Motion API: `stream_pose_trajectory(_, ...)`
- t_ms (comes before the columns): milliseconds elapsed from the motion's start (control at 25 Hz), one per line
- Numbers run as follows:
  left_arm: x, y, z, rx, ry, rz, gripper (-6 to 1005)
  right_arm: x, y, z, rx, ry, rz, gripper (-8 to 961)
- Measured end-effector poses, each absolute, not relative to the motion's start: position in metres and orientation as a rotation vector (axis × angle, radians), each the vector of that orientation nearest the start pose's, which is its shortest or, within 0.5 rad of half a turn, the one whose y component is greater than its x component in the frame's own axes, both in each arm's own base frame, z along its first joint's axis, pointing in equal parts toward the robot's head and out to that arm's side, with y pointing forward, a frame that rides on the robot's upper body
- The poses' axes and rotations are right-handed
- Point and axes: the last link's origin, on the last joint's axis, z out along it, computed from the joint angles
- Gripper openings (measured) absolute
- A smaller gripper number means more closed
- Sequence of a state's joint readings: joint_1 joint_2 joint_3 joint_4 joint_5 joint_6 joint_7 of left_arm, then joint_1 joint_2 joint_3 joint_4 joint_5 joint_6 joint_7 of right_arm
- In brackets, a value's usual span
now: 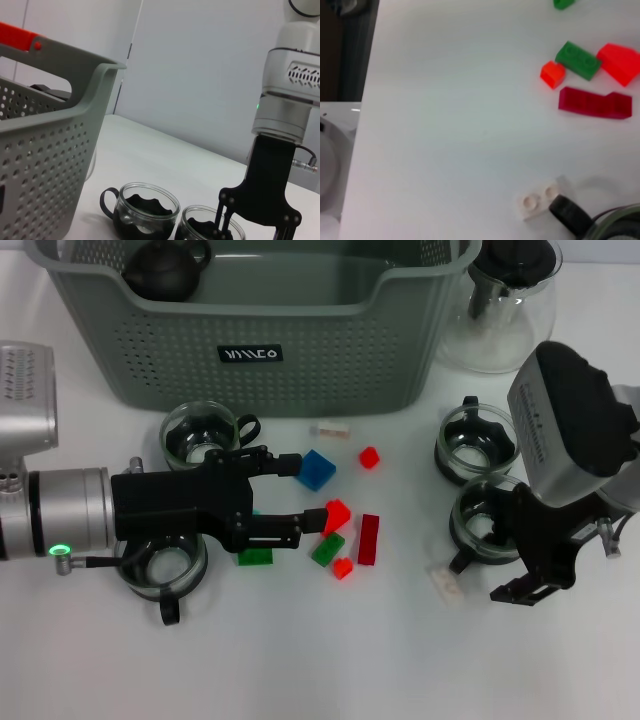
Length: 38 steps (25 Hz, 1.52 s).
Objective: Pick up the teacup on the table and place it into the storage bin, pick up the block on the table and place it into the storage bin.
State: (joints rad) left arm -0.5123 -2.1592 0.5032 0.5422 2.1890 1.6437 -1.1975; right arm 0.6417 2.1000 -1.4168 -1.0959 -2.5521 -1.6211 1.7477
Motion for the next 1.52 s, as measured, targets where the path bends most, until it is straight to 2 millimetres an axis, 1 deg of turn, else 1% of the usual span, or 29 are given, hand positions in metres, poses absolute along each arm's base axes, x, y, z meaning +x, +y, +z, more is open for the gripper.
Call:
stream_pose_trajectory(160, -0.269, 0.286, -0.044, -2.806, -0.626, -0.798, 826, 0.209, 0.325, -0.043, -3.131, 0.031, -0.779, 661)
stream_pose_trajectory(360, -0.27, 0.286, -0.044, -2.805, -0.627, -0.796, 827, 0.206, 0.326, -0.043, -3.115, 0.095, -0.78, 453)
stream_pose_trajectory(560, -0.27, 0.286, -0.043, -2.805, -0.627, -0.795, 827, 0.206, 0.327, -0.041, -3.094, 0.173, -0.796, 215)
stream_pose_trajectory(800, -0.27, 0.286, -0.043, -2.808, -0.623, -0.799, 827, 0.204, 0.328, -0.038, -3.083, 0.181, -0.784, 136)
stream_pose_trajectory(1000, -0.269, 0.285, -0.042, -2.815, -0.621, -0.81, 827, 0.195, 0.326, -0.029, -3.093, 0.172, -0.756, 70)
stream_pose_trajectory(1240, -0.268, 0.284, -0.04, -2.823, -0.616, -0.819, 827, 0.184, 0.324, -0.008, -3.119, 0.231, -0.676, 64)
stream_pose_trajectory(1520, -0.269, 0.285, -0.04, -2.819, -0.618, -0.814, 826, 0.18, 0.321, 0.011, -3.152, 0.312, -0.641, 59)
